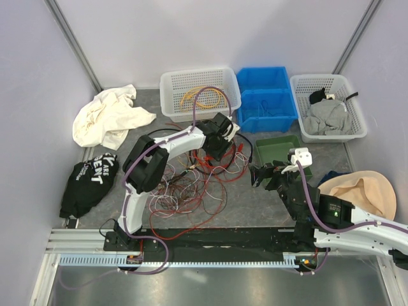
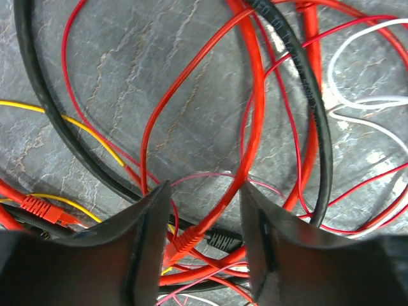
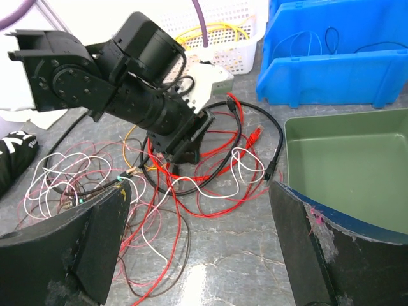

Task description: Untangle the cables

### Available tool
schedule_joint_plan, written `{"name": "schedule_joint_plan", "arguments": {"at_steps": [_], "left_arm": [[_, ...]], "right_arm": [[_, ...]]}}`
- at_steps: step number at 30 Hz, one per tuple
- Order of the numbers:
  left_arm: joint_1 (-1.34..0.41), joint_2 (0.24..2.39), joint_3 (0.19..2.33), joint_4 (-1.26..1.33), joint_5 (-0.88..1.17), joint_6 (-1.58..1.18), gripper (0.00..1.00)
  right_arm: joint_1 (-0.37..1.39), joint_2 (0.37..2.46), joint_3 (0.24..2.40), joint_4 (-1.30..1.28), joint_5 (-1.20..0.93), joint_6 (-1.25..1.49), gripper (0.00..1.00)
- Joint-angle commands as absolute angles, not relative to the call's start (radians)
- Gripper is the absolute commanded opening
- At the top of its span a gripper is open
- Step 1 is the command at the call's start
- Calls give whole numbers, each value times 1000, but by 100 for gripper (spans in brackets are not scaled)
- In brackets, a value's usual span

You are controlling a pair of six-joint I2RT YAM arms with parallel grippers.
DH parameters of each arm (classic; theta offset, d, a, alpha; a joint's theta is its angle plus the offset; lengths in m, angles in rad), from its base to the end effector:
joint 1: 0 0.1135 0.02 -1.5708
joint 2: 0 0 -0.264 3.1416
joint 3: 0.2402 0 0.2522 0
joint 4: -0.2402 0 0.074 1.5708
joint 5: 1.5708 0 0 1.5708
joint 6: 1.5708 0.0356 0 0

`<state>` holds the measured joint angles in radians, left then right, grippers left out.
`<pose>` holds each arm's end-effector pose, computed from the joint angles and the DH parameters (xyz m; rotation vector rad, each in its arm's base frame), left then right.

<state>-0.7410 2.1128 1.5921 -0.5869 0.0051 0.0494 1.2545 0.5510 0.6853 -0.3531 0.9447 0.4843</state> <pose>0.3300 -0.3022 0.1718 1.0406 2.4902 -0.2222 0.0655 0.1073 0.3234 0.0066 1.7188 0.4502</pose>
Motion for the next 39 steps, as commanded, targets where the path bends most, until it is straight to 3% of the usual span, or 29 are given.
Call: {"name": "schedule_joint_plan", "arguments": {"at_steps": [1,4,5,8,13,19,31,34,36,39], "left_arm": [[-738,2066,1591,-554,26,51,47],[-739,2002,1585,-560,31,52,36],[-739,1958,1585,-563,28,48,27],[-742,1876,1580,-574,6,31,13],[-742,1626,1549,-589,-34,-23,2],[-742,1323,1491,-572,-3,-77,2],[-735,898,1237,-313,353,-255,2],[-730,916,1195,-430,232,-209,2],[-715,1045,1224,-608,164,-209,2],[-713,1130,1206,-652,275,-221,2]], "right_arm": [[1256,540,670,-350,968,500,96],[1256,546,673,-350,968,503,97],[1255,551,673,-348,969,503,97],[1255,551,675,-350,969,509,97],[1256,531,681,-350,954,517,97],[1255,500,672,-227,891,465,96],[1255,638,736,-61,756,422,98],[1256,660,745,-40,755,416,98],[1256,669,750,-25,750,411,98],[1255,686,756,-23,753,411,98]]}}
